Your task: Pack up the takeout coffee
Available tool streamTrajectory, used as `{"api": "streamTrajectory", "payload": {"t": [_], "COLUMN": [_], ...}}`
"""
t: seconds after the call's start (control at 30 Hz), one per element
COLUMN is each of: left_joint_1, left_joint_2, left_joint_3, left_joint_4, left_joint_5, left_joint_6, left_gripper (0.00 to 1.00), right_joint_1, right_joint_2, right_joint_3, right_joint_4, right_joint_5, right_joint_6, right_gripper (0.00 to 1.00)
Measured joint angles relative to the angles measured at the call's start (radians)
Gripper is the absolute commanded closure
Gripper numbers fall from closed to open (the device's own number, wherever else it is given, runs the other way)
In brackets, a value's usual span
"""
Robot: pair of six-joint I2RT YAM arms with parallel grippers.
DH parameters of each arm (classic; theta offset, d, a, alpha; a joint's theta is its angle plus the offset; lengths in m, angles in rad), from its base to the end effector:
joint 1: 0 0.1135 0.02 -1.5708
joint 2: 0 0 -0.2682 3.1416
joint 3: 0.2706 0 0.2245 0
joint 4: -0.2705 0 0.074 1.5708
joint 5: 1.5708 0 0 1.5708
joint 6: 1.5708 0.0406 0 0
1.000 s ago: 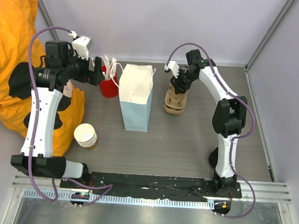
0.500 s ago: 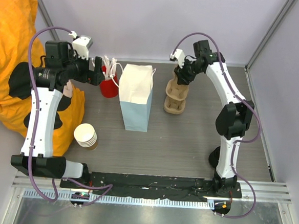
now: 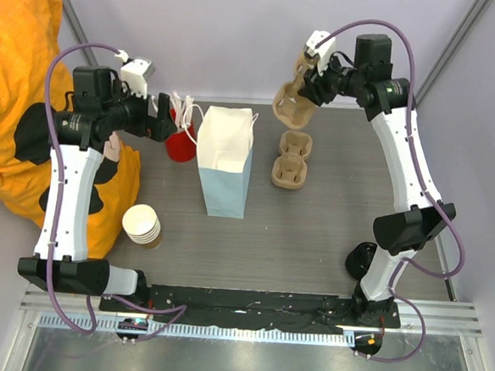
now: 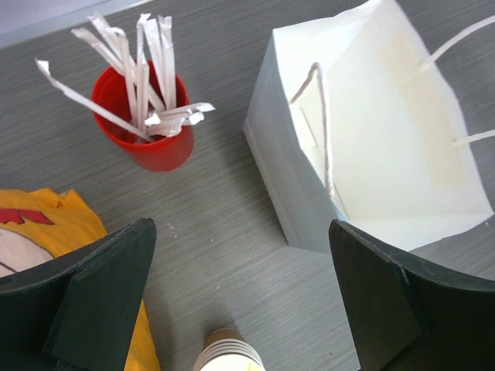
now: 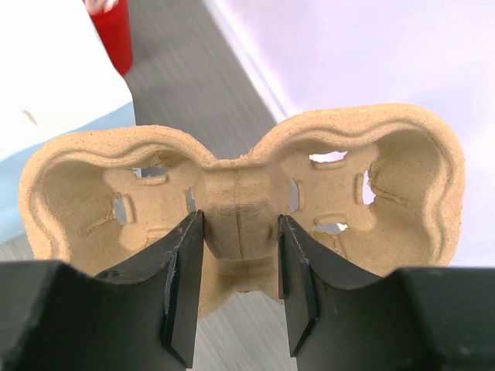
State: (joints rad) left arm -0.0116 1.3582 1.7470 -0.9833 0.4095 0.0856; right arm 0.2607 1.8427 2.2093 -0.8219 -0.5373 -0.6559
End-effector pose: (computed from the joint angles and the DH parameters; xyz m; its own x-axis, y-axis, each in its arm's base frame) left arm 0.2328 -0.0189 0.4509 -0.5288 0.0846 -0.8445 0.3871 0.9095 -0.1513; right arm 0.3524 0.1155 0.4575 0.0693 -0.5238 -0.8490 -0.7866 0.4948 -0.3694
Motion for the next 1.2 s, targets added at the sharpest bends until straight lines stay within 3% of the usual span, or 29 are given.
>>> {"api": "streamTrajectory", "payload": {"t": [0.37, 0.67, 0.9, 1.2], "left_joint_1": [0.000, 0.000, 0.000, 0.000], "left_joint_2": [0.003, 0.016, 0.015, 0.000], "left_joint_3": [0.037, 0.037, 0.037, 0.025], "left_joint_4": [-0.001, -0.001, 0.006, 0.042], "left_joint_5": [0.111, 0.153, 0.163, 0.184], "left_joint_6": [0.018, 0.022, 0.021, 0.001], "left_gripper": [0.00, 0.00, 0.00, 0.00], "right_joint_1": [0.059, 0.261, 0.388, 0.473], "right_joint_2": [-0.006, 0.014, 0.072, 0.097], "right_joint_3": [0.128, 0.268, 0.233, 0.068], "right_joint_4": [0.070, 0.113, 0.114, 0.057], "right_joint_5": [-0.017, 0.007, 0.093, 0.210], "right_joint_6": [0.142, 0.181, 0.129, 0.028], "right_gripper": [0.77, 0.78, 0.79, 0.81]}}
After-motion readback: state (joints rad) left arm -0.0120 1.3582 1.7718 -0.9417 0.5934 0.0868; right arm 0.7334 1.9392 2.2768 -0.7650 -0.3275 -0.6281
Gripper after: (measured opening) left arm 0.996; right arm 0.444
